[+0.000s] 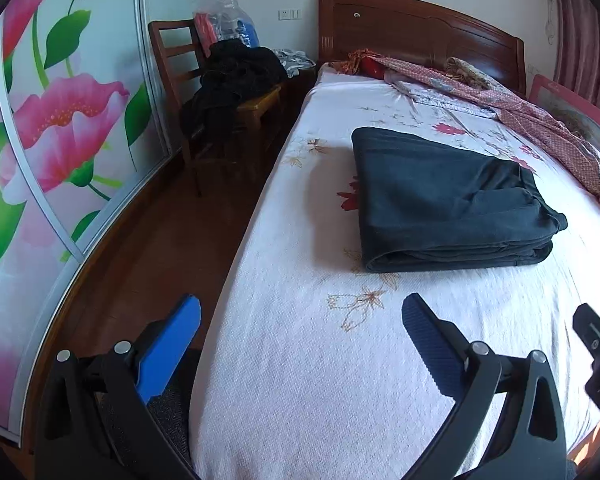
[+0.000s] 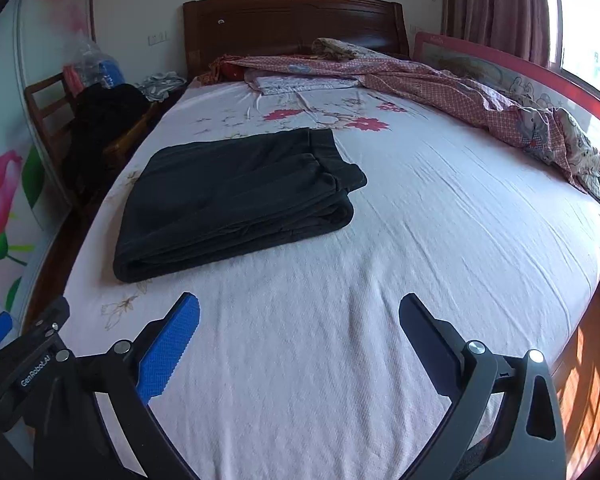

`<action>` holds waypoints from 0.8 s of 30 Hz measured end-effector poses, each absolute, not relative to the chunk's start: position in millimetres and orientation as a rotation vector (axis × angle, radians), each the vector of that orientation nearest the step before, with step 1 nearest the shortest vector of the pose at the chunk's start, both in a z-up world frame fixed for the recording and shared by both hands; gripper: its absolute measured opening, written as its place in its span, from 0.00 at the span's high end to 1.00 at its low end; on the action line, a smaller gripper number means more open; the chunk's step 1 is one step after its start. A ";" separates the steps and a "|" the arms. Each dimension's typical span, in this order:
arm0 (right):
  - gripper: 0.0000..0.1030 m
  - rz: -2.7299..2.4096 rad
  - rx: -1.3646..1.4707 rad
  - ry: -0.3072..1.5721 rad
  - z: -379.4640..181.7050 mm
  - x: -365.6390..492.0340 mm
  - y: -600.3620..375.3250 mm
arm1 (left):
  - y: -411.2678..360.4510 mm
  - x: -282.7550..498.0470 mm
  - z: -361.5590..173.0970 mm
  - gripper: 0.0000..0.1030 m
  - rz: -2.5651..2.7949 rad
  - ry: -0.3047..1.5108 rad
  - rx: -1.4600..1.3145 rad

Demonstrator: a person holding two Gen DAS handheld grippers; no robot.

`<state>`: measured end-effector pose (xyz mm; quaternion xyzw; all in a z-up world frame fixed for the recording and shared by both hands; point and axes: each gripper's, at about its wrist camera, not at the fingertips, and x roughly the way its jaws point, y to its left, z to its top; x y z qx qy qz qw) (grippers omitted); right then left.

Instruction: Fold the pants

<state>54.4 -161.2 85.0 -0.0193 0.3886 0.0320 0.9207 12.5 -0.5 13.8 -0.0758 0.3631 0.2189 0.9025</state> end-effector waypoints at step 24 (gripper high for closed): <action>0.04 0.095 -0.012 0.814 78.4 59.3 -157.7 | -7.1 13.9 5.1 0.02 0.420 0.815 -0.149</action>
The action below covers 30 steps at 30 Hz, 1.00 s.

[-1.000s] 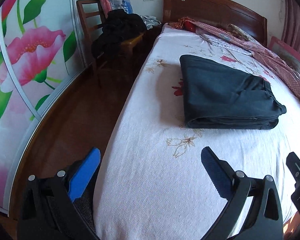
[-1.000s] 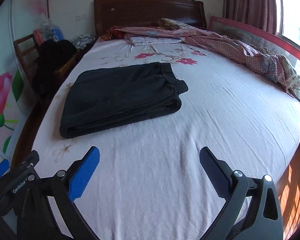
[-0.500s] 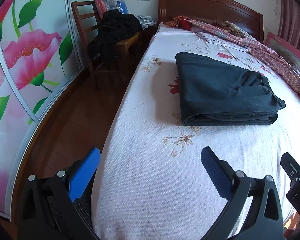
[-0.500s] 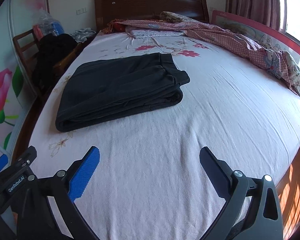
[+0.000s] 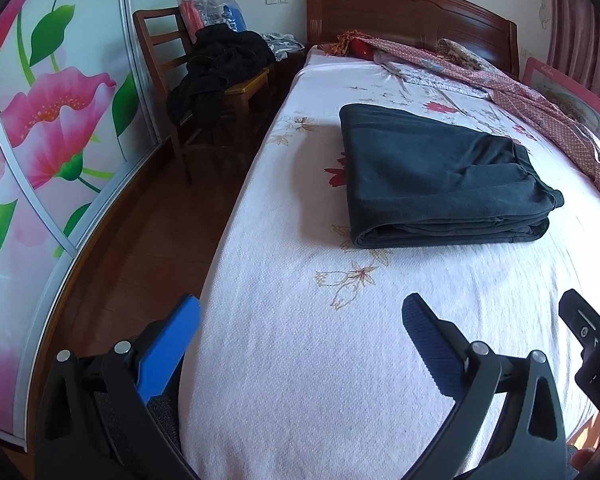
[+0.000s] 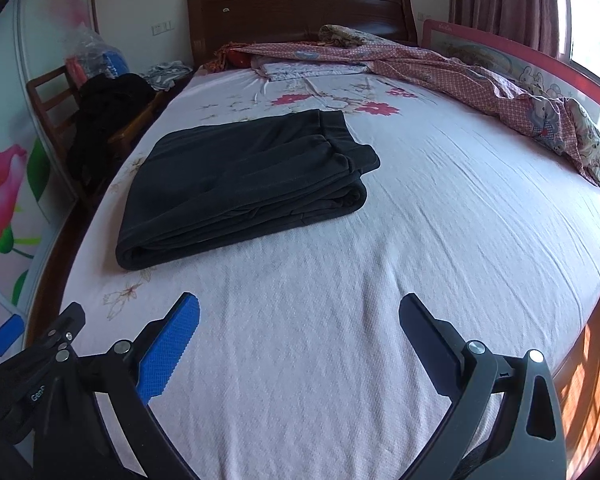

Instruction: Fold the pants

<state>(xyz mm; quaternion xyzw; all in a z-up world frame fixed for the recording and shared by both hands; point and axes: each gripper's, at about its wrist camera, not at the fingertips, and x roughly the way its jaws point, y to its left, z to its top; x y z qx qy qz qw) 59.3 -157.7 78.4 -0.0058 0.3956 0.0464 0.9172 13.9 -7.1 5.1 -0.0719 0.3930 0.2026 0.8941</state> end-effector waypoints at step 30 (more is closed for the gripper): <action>0.04 0.109 -0.004 0.823 75.7 60.4 -156.1 | -9.1 15.4 2.7 0.02 0.411 0.834 -0.140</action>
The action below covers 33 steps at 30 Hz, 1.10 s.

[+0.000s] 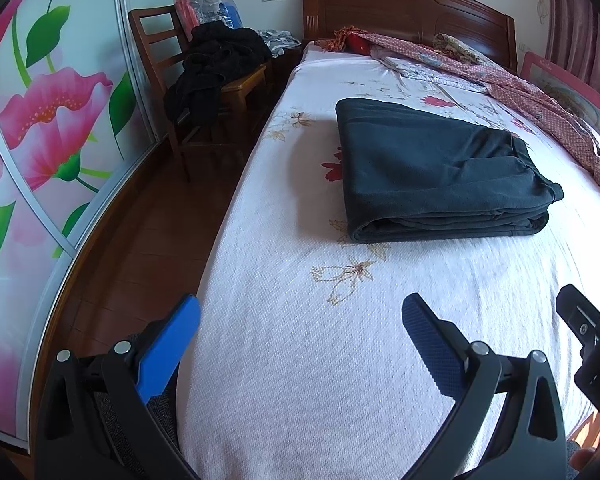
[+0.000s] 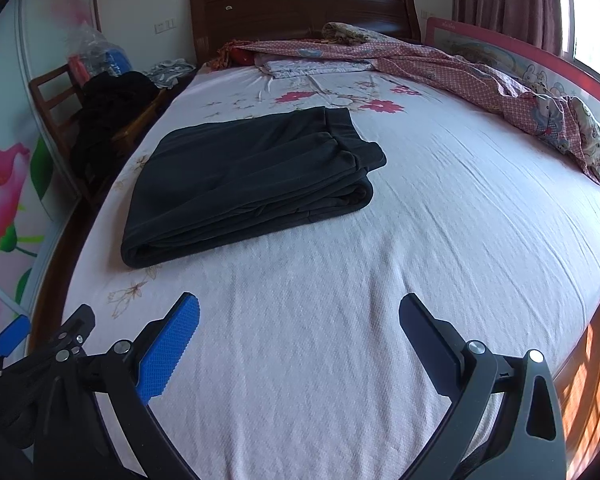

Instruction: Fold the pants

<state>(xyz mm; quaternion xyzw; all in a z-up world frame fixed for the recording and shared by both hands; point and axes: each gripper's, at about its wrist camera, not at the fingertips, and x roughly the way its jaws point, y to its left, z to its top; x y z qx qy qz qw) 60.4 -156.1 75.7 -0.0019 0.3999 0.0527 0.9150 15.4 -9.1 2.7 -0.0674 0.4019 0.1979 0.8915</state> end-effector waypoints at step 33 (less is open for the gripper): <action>0.04 0.118 0.003 0.834 72.9 64.7 -156.8 | -10.1 17.8 1.5 0.02 0.401 0.842 -0.139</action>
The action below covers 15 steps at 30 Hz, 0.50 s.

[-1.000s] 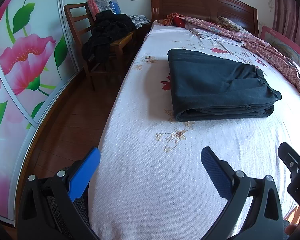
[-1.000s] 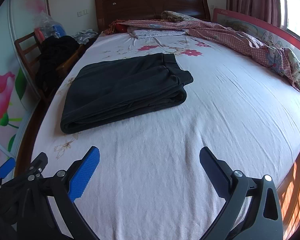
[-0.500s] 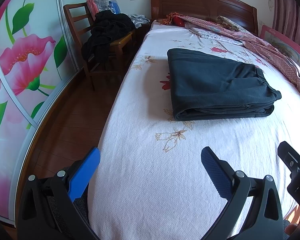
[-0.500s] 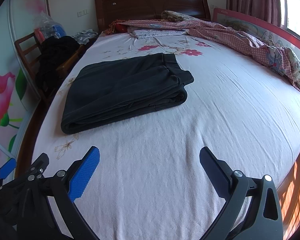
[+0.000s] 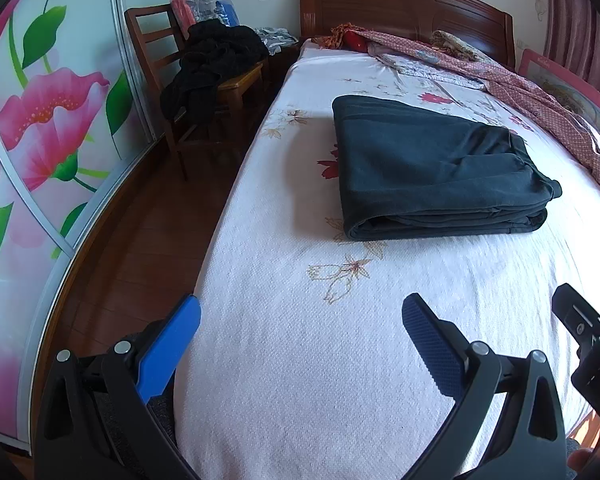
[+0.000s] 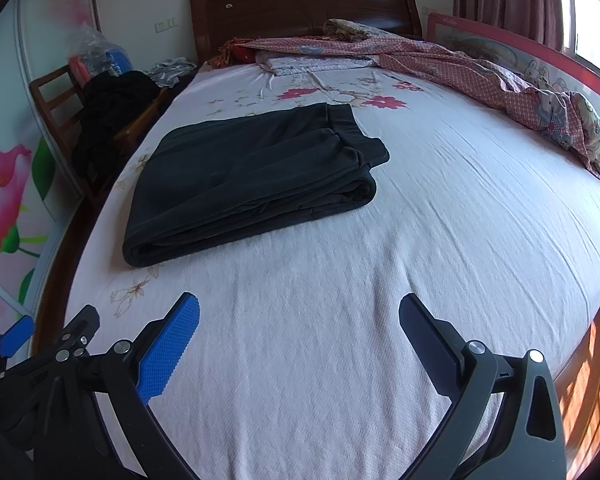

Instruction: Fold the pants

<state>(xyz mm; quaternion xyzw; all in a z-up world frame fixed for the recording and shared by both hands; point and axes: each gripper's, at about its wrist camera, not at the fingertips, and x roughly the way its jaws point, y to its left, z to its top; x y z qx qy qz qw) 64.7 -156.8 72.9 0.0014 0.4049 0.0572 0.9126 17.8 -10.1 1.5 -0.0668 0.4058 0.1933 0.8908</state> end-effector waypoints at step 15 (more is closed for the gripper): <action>0.04 0.120 0.008 0.838 73.1 63.8 -157.8 | -8.9 19.6 4.9 0.02 0.416 0.851 -0.117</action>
